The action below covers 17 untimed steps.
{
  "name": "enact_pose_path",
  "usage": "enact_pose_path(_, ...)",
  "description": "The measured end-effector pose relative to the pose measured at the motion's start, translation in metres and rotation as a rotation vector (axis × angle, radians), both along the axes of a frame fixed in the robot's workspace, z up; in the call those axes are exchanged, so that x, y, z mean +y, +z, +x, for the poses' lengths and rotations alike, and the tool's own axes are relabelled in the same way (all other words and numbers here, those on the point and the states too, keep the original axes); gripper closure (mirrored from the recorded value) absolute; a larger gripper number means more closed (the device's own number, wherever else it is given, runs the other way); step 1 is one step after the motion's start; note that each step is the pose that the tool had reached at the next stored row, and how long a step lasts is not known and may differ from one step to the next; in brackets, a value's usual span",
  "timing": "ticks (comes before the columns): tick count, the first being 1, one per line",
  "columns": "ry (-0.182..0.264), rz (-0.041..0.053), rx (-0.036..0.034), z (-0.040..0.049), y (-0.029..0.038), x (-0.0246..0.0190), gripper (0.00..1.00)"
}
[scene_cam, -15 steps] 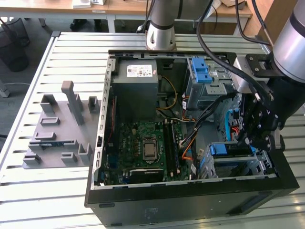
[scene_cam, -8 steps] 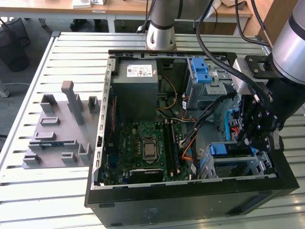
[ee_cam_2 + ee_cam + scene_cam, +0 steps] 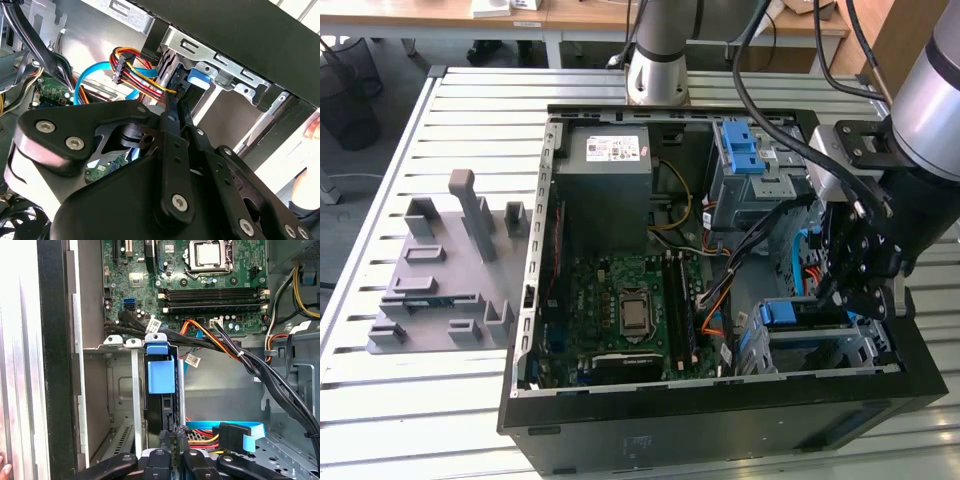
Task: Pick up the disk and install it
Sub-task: 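Insert the first disk wire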
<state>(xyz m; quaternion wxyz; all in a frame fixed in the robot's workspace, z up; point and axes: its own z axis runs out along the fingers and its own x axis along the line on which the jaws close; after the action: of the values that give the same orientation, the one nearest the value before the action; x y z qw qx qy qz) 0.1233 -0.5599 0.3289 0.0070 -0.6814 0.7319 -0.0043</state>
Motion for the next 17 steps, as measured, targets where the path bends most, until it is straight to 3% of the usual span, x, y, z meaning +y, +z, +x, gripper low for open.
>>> enact_pose_path(6,0.000,0.0020,-0.0001,0.0001,0.0005,0.0001,0.83)
enact_pose_path(7,0.000,0.0023,0.0000,0.0001,0.0024,0.0001,0.83)
enact_pose_path(8,0.000,0.0019,0.0001,0.0001,0.0050,0.0001,0.76)
enact_pose_path(14,0.000,0.0021,0.0001,0.0001,0.0141,0.0000,0.76)
enact_pose_path(16,0.000,0.0022,0.0001,0.0001,0.0141,0.0000,0.78)
enact_pose_path(17,0.000,0.0021,0.0001,0.0001,0.0142,0.0000,0.84)
